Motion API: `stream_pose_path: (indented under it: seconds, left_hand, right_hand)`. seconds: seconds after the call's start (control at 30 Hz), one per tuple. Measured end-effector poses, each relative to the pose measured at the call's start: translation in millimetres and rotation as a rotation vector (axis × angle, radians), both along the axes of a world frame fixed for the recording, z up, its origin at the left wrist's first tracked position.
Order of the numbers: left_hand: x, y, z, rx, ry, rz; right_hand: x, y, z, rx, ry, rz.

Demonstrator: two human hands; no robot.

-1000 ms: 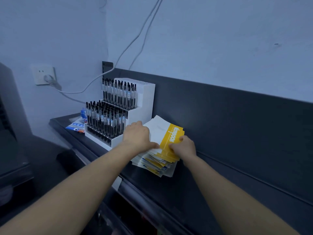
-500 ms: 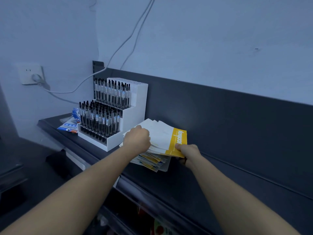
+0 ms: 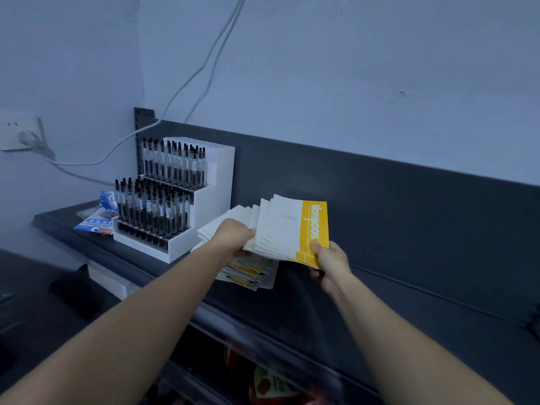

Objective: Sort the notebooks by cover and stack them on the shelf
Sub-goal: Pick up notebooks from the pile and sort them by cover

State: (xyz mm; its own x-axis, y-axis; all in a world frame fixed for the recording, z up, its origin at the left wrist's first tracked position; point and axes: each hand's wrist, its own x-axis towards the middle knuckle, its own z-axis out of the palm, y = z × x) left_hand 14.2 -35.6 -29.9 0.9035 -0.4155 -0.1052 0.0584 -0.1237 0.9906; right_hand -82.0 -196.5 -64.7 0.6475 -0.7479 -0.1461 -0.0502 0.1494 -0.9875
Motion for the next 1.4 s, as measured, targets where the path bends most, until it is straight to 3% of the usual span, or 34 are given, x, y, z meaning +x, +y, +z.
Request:
stream_pose_path:
  seconds: [0.33, 0.67, 1.0, 1.4]
  left_hand:
    - [-34.1, -26.6, -18.3, 0.111, -0.096, -0.131]
    - [-89.8, -69.7, -19.3, 0.039, -0.138, -0.231]
    - [-178.2, -119.0, -13.6, -0.042, -0.120, -0.293]
    - [-324.7, -182.1, -16.5, -0.064, -0.013, -0.498]
  right_hand:
    - [-53.7, -6.6, -7.4, -0.042, -0.042, -0.158]
    - [-128.1, -44.7, -4.2, 0.009, -0.048, -0.275]
    - [-225.2, -83.7, -1.2, 0.011, -0.073, -0.484]
    - [-374.3, -119.2, 0.7, -0.021, -0.066, -0.487]
